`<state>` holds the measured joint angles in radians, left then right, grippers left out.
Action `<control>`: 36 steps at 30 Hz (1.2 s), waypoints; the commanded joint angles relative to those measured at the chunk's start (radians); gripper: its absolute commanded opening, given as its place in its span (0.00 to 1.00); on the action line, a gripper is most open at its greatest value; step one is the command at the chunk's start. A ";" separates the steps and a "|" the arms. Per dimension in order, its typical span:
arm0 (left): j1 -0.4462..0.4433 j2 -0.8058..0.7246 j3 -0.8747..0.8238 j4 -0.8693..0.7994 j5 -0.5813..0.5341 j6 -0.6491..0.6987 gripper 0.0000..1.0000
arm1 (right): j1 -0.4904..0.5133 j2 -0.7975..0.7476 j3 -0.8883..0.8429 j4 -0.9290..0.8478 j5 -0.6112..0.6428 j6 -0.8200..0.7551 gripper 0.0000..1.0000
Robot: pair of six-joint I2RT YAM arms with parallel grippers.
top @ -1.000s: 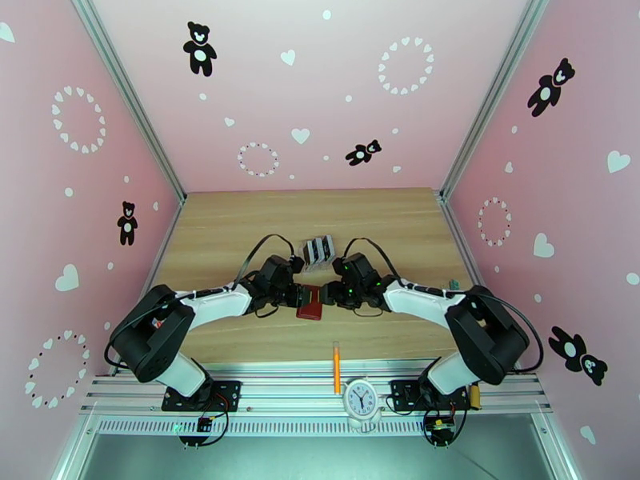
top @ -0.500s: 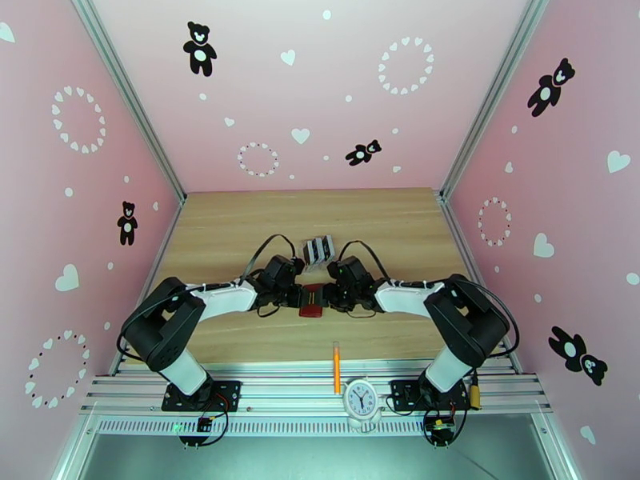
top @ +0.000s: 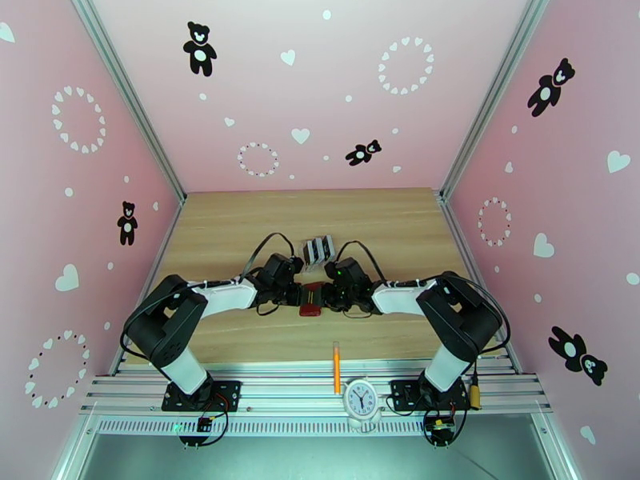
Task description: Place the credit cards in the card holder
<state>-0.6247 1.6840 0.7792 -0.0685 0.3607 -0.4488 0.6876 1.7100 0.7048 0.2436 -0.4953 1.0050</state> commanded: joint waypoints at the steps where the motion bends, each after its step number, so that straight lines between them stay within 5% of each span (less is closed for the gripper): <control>1: 0.011 0.044 -0.023 -0.100 -0.031 -0.005 0.27 | 0.008 -0.001 0.000 0.065 -0.012 0.003 0.23; 9: 0.019 -0.002 -0.047 -0.072 -0.025 -0.010 0.34 | 0.011 -0.045 0.028 -0.015 0.019 -0.018 0.00; 36: 0.086 -0.363 -0.220 0.050 -0.096 -0.049 0.49 | 0.026 -0.330 0.248 -0.682 0.289 -0.275 0.00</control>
<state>-0.5457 1.3556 0.5785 -0.0475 0.2794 -0.4870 0.7048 1.4300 0.8959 -0.3378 -0.2596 0.7719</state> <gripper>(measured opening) 0.485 0.090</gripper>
